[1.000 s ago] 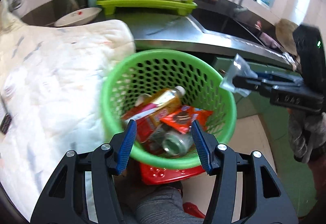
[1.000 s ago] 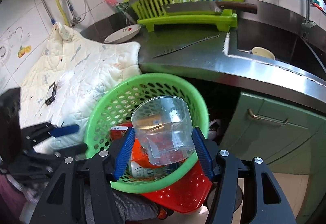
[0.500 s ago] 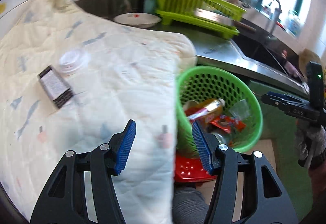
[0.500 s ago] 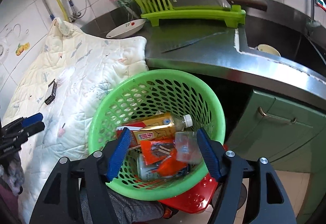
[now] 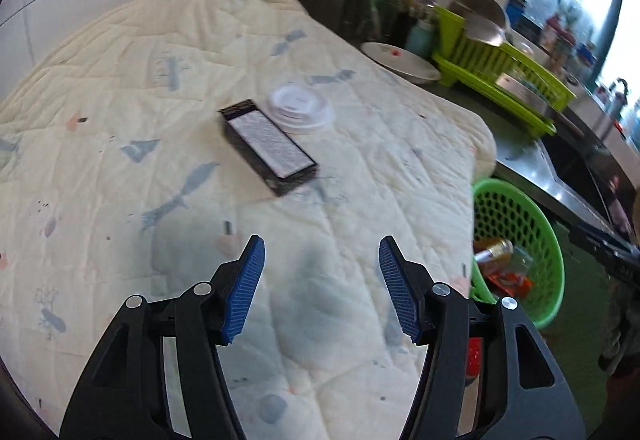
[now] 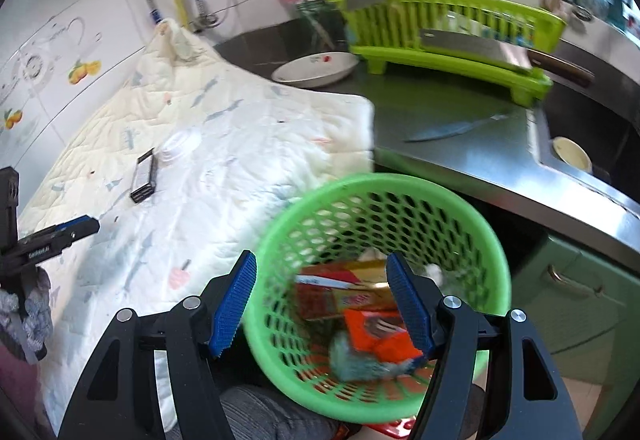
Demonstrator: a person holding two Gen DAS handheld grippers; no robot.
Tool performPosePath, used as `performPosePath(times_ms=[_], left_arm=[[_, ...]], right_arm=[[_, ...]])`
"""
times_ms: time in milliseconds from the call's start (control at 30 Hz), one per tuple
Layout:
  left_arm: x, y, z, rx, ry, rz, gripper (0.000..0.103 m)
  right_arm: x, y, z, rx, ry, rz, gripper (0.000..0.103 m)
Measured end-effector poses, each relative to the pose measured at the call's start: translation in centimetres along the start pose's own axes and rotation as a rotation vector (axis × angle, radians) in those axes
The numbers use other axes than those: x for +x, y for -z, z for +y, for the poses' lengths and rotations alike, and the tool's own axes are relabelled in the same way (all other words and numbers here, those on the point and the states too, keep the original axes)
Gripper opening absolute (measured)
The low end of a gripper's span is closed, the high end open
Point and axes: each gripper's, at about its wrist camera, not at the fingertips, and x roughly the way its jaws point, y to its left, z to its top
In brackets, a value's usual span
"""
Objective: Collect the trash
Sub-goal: 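Grasp the black printed box on the mat with the left tool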
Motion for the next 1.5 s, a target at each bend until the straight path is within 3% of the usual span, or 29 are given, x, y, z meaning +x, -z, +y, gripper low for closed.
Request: performPosePath(times_ms=[200, 333, 700, 1100, 1500], left_arm=[[1.9, -2.5, 2.6, -0.095, -0.067, 0.032, 0.063], [4.1, -4.7, 3.7, -0.182, -0.068, 0.06, 0.068], [10.6, -9.1, 3.4, -0.201, -0.177, 0.131, 0.068], [14.4, -9.1, 4.5, -0.272, -0.204, 0.207, 0.061], [12.6, -8.1, 4.9, -0.215, -0.188, 0.184, 0.048]], right_arm=[[2.1, -1.8, 3.4, -0.053, -0.05, 0.005, 0.065], [3.1, -2.6, 5.1, -0.088, -0.07, 0.014, 0.065], [6.3, -4.8, 7.5, -0.157, -0.101, 0.045, 0.065], [8.8, -6.5, 9.0, -0.201, -0.105, 0.062, 0.065], [10.5, -7.7, 11.2, -0.248, -0.122, 0.065, 0.065]])
